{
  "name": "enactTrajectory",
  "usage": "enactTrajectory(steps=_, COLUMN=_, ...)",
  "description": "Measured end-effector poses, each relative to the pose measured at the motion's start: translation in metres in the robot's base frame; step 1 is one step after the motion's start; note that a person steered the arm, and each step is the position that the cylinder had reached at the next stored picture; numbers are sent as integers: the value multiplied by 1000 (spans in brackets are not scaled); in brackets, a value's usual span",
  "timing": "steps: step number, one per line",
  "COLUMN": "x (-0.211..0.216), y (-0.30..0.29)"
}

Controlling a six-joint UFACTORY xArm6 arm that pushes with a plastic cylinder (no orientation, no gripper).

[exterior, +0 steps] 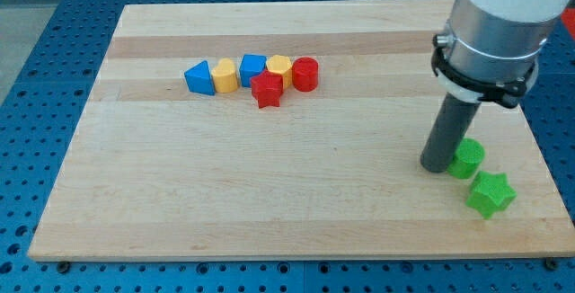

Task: Touch the yellow heart

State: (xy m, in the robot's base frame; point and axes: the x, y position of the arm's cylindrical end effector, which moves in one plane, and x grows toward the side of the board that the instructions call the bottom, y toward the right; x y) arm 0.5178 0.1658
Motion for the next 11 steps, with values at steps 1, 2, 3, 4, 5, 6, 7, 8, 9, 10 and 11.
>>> enactTrajectory(steps=1, x=0, y=6)
enactTrajectory(steps=2, x=-1, y=-9)
enactTrajectory(steps=3, x=-1, y=-70)
enactTrajectory(steps=4, x=-12, y=-141)
enactTrajectory(steps=5, x=-28, y=-206)
enactTrajectory(steps=6, x=-46, y=-254)
enactTrajectory(steps=7, x=-74, y=-281)
enactTrajectory(steps=8, x=-107, y=-282)
enactTrajectory(steps=9, x=-130, y=-275)
enactTrajectory(steps=10, x=-133, y=-250)
enactTrajectory(steps=11, x=-133, y=-222)
